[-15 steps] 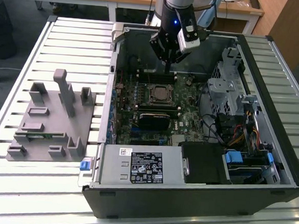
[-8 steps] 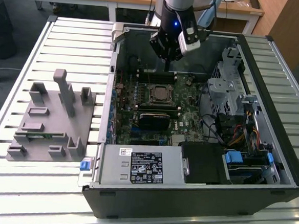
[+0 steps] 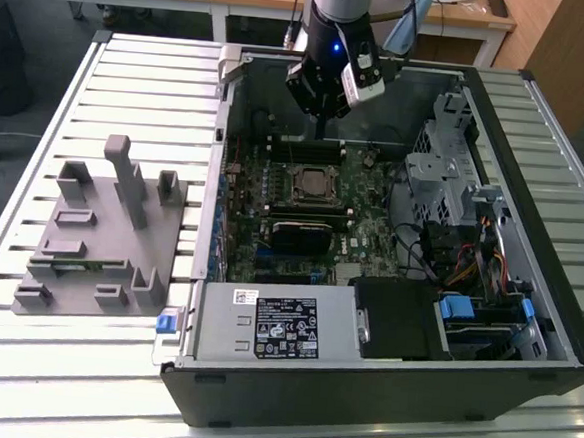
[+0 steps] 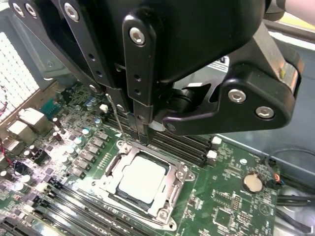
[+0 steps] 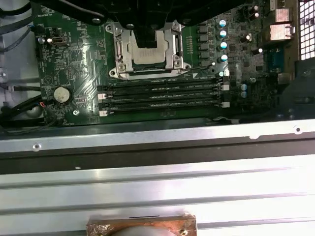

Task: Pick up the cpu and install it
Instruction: 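Install the first cpu locking lever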

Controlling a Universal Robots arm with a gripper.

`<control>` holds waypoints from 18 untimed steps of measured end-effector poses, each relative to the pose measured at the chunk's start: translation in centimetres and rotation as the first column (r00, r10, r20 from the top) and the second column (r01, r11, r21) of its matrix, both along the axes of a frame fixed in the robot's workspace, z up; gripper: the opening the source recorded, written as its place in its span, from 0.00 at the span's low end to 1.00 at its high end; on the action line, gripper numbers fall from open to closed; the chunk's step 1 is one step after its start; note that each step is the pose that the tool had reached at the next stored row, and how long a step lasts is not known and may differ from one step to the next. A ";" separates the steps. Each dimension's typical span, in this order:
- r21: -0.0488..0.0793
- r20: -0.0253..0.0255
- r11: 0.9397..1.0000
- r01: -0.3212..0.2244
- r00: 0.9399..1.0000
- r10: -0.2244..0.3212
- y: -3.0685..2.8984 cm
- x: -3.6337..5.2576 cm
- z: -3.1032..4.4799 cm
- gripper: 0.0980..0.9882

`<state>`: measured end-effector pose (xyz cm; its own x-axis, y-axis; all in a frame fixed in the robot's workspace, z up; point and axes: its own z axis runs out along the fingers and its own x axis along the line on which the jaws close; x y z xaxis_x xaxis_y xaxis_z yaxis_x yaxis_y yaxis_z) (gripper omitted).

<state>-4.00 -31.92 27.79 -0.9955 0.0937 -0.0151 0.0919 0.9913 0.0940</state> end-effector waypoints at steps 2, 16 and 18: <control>0.000 0.000 1.000 -0.003 1.000 0.003 -0.15 -0.37 -0.04 0.01; 0.000 0.000 0.998 -0.060 0.998 0.060 -0.44 -3.32 -0.67 0.01; 0.000 0.000 0.998 -0.061 0.998 0.061 -0.43 -3.92 -0.79 0.01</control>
